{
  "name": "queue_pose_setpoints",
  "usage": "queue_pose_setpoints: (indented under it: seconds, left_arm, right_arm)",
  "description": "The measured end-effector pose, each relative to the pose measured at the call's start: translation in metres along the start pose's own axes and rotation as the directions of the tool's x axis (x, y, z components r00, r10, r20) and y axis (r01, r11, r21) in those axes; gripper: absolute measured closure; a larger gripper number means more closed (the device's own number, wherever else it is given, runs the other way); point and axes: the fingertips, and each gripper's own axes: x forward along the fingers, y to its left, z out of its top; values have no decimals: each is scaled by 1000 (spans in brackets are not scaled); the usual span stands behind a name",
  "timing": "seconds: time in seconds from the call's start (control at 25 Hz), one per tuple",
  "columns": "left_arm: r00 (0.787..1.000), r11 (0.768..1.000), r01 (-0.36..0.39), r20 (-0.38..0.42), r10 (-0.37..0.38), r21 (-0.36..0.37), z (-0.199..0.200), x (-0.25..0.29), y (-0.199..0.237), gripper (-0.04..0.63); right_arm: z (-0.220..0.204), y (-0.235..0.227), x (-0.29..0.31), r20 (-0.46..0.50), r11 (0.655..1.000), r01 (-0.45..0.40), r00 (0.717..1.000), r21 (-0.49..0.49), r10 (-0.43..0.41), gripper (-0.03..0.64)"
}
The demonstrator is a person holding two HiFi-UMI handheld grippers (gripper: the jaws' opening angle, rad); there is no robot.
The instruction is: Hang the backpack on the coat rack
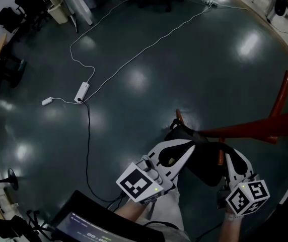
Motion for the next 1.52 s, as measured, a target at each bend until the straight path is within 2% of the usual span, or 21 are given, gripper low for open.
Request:
queue_pose_setpoints:
  seconds: [0.24,0.36,0.52,0.72,0.88,0.92,0.96,1.04,1.08,1.12,1.16,1.24,1.28,1.32,1.4,1.52]
  left_arm:
    - [1000,1000,4,-6,-4,-8,-4,-2,-5,584]
    - [1000,1000,1,-7,-1,-12,-6,0,-2,586]
    - [1000,1000,-6,-9,6,-14,-9,-3,-2,586]
    - [1000,1000,0,-11,-1,-10,-6,-2,-8,584]
    - [1000,1000,2,-13,-2,-9,-3,1,-11,584]
    - [1000,1000,4,-11,-4,-10,-3,1,-12,584]
    - [1000,1000,5,-9,-6,-11,-4,1,-13,586]
    - [1000,1000,7,-6,-7,-11,-3,-1,-15,585]
    - [1000,1000,9,-4,-9,-10,-1,-1,-16,584]
    - [1000,1000,12,-2,-12,-9,1,0,-17,584]
    - [1000,1000,15,0,-15,-7,3,0,-18,586]
    - [1000,1000,23,7,-23,1,7,-1,-23,584]
    - [1000,1000,26,7,-26,9,8,-4,-26,584]
    - [1000,999,29,4,-29,18,10,-6,-29,586]
    - [999,999,39,7,-39,29,18,-8,-35,585]
    - [998,998,58,17,-58,34,31,-11,-47,585]
  right_arm:
    - [-3,1,-4,-19,999,-2,1000,-43,1,574]
    - [3,1,-3,13,1000,-25,1000,-15,25,558]
    - [3,2,-8,31,997,-72,997,21,72,503]
    - [0,10,-20,79,983,-155,986,101,147,485]
    - [10,21,-41,189,945,-272,953,182,238,486]
    - [9,22,-46,226,915,-320,937,247,267,486]
    - [7,25,-51,273,858,-382,915,344,297,486]
    - [0,34,-56,359,684,-492,868,539,342,483]
    - [-7,41,-58,375,605,-519,855,603,359,483]
    - [-14,48,-59,377,547,-533,845,645,379,483]
    - [-19,56,-61,379,506,-545,835,669,399,485]
    - [-25,73,-69,405,453,-575,811,681,422,486]
    - [-26,80,-75,417,449,-586,804,674,424,488]
    - [-25,84,-79,420,470,-587,806,659,418,501]
    - [-18,86,-88,405,568,-569,822,594,400,558]
    - [8,99,-100,382,724,-545,832,423,403,561]
